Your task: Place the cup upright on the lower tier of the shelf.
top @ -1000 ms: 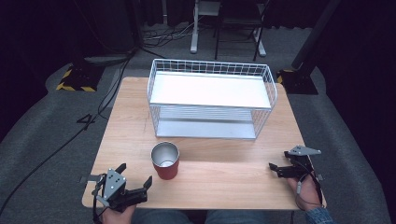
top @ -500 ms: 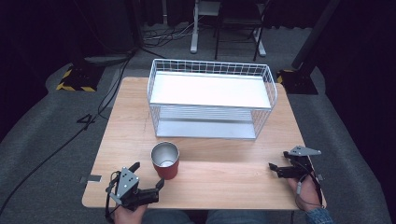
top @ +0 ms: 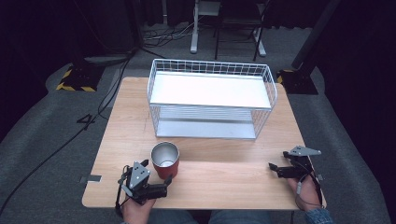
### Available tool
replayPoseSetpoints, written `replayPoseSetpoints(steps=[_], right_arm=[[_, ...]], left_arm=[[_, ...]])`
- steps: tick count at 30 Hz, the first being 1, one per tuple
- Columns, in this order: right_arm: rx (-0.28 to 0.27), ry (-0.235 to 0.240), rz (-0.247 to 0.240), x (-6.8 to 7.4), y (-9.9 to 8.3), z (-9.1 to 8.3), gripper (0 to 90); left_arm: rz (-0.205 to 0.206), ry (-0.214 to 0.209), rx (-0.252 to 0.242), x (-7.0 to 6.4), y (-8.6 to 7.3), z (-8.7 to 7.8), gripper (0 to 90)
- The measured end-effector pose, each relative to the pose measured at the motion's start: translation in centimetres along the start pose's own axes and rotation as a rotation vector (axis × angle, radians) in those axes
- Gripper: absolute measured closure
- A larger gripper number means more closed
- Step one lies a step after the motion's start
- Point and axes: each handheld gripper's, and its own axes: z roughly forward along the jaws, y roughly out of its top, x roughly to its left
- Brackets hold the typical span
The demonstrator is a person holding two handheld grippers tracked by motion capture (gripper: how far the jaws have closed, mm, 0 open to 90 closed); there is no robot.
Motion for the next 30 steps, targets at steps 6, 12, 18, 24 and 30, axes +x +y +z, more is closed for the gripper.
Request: replayPoseSetpoints(steps=[6,12,18,24,30], right_arm=[[0.0,0.0,0.0,0.0,0.0,0.0,12.7],[-0.001,-0.001,-0.001,0.0,0.0,0.0,12.9],[-0.002,-0.002,-0.002,0.0,0.0,0.0,13.1],[-0.002,-0.002,-0.002,0.0,0.0,0.0,13.3],[-0.002,-0.002,-0.001,0.0,0.0,0.0,13.9]], left_arm=[[-0.013,0.022,0.049,-0.1,0.0,1.3,0.0],[-0.015,0.018,0.069,-0.2,0.0,2.1,0.0],[-0.053,0.013,0.094,-0.1,-0.1,3.4,0.0],[-0.063,0.004,0.068,-0.2,-0.3,3.6,2.8],[-0.061,0.014,0.054,-0.4,-0.5,3.6,13.1]])
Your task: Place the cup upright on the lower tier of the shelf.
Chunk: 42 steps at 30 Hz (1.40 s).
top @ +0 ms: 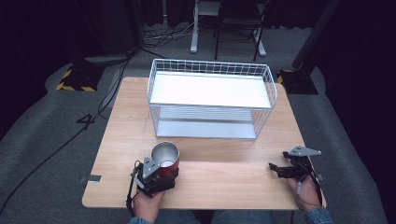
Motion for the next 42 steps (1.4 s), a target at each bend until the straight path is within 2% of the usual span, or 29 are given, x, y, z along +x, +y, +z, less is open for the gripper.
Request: replayPoseSetpoints(steps=[5,11,14,21,33,42], right_arm=[[0.0,-0.002,0.001,0.0,0.0,0.0,14.3],[-0.001,-0.002,0.0,0.0,0.0,0.0,14.7],[-0.001,-0.002,0.0,0.0,0.0,0.0,14.9],[-0.004,-0.002,-0.002,0.0,0.0,0.0,15.5],[-0.006,-0.005,-0.003,0.1,0.0,0.0,15.8],[-0.012,0.002,-0.002,0.2,-0.1,-0.2,20.7]], left_arm=[[0.03,0.025,-0.002,-0.3,-0.1,0.0,15.1],[0.032,0.039,-0.007,-0.5,-0.1,0.0,15.6],[0.051,0.051,-0.011,-0.6,-0.1,0.0,16.2],[0.059,0.059,-0.011,-0.7,-0.1,0.0,16.6],[0.048,0.051,-0.006,-0.8,0.1,-0.2,16.8],[0.078,0.04,-0.014,-1.3,1.4,-0.8,16.9]])
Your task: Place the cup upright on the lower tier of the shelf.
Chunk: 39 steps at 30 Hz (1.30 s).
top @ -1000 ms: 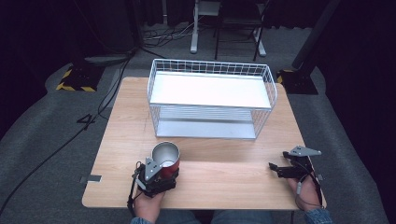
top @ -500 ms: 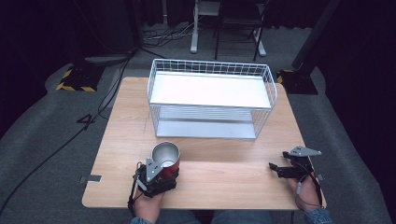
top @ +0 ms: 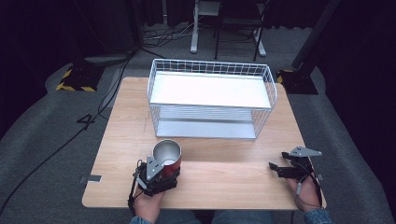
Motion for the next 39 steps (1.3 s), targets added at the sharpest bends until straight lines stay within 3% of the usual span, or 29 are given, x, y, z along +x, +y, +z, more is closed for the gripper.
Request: replayPoseSetpoints(steps=[6,21,30,39], right_arm=[[0.0,-0.003,0.005,0.0,0.0,0.0,20.6],[0.0,-0.003,0.006,0.0,0.0,0.0,20.6],[0.0,-0.003,0.006,0.0,0.0,0.0,20.7],[0.0,-0.003,0.006,0.0,0.0,0.0,20.6]], left_arm=[[0.034,-0.015,-0.005,-0.1,1.3,-0.3,16.9],[0.055,-0.077,-0.031,-0.9,4.5,0.7,16.9],[0.091,-0.111,-0.055,-1.9,6.9,2.4,16.9],[0.107,-0.109,-0.057,-2.4,8.1,4.6,16.9]])
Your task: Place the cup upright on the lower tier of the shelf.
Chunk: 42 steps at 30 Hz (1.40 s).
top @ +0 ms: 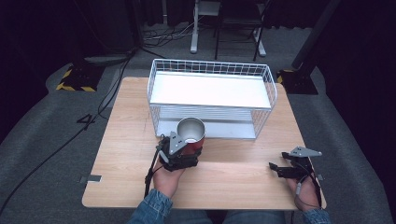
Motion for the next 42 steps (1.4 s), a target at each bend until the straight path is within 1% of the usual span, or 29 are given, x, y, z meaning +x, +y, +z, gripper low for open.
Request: replayPoseSetpoints(steps=[3,5,6,7,8,9,10,12,14,19,21,22,23,24,27,29,31,33,34,35,36,37,38,41,42], right_arm=[[0.0,0.0,0.0,0.0,0.0,0.0,20.7],[0.0,0.0,0.0,0.0,0.0,0.0,20.7],[0.0,0.0,0.0,0.0,0.0,0.0,20.7],[0.0,0.0,0.0,0.0,0.0,0.0,20.7],[0.0,0.0,0.0,0.0,0.0,0.0,20.7],[0.0,0.0,0.0,0.0,0.0,0.0,20.7],[0.0,0.0,0.0,0.0,0.0,0.0,20.7],[0.0,0.0,0.0,0.0,0.0,0.0,20.7],[0.0,-0.003,0.001,0.0,0.0,0.0,20.8],[-0.002,-0.008,0.003,0.1,-0.1,-0.1,21.1],[-0.002,-0.008,0.002,0.2,-0.1,-0.1,21.2],[-0.002,-0.008,0.002,0.2,-0.1,-0.1,21.1],[-0.002,-0.008,0.002,0.2,-0.1,-0.1,21.2],[-0.002,-0.008,0.002,0.2,-0.1,-0.1,21.2],[-0.002,-0.008,0.002,0.1,-0.1,-0.1,21.2],[-0.002,-0.008,0.002,0.1,-0.1,-0.1,21.1],[-0.002,-0.007,0.002,0.1,-0.1,-0.1,21.1],[-0.002,-0.008,0.002,0.1,-0.1,-0.1,21.1],[-0.002,-0.008,0.002,0.1,-0.1,-0.1,21.1],[-0.002,-0.008,0.002,0.1,-0.1,-0.1,21.2],[-0.002,-0.008,0.002,0.1,-0.1,-0.1,21.1],[-0.002,-0.007,0.002,0.1,-0.1,-0.1,21.1],[-0.002,-0.007,0.002,0.1,-0.1,-0.1,21.1],[0.0,-0.011,0.007,0.2,-0.1,-0.1,21.2],[0.0,-0.011,0.007,0.2,-0.1,-0.1,21.2]], left_arm=[[-0.005,0.002,-0.001,0.3,0.3,1.1,16.9],[-0.002,0.007,0.004,0.4,0.4,1.6,16.9],[-0.002,0.007,0.004,0.4,0.4,1.6,16.9],[-0.005,0.009,0.003,0.4,0.5,2.1,16.9],[-0.005,0.009,0.003,0.4,0.5,2.1,16.9],[-0.008,0.007,0.001,0.5,0.6,2.5,16.9],[-0.008,0.007,0.001,0.5,0.6,2.5,16.9],[-0.02,0.002,0.001,0.5,0.7,2.9,16.9],[-0.023,0.001,0.006,0.6,0.7,3.4,16.9],[-0.017,0.002,0.013,0.8,0.8,4.1,16.9],[-0.025,0.004,0.01,0.9,0.9,4.6,16.9],[-0.025,0.004,0.01,0.9,0.9,4.6,16.9],[-0.035,-0.002,0.007,1.0,0.9,5.0,16.9],[-0.037,-0.003,0.01,1.1,0.9,5.3,16.9],[-0.029,0.001,0.016,1.2,0.8,5.7,16.9],[-0.03,0.003,0.023,1.3,0.7,6.3,16.9],[-0.032,0.003,0.021,1.3,0.6,6.5,16.9],[-0.032,0.011,0.025,1.4,0.5,7.2,16.9],[-0.032,0.011,0.025,1.4,0.5,7.2,16.9],[-0.034,0.016,0.021,1.5,0.5,7.6,16.9],[-0.034,0.016,0.021,1.5,0.5,7.6,16.9],[-0.035,0.025,0.026,1.6,0.7,8.1,16.9],[-0.035,0.025,0.026,1.6,0.7,8.1,16.9],[-0.021,0.037,0.005,1.5,1.3,9.0,16.9],[-0.021,0.037,0.005,1.5,1.3,9.0,16.9]])
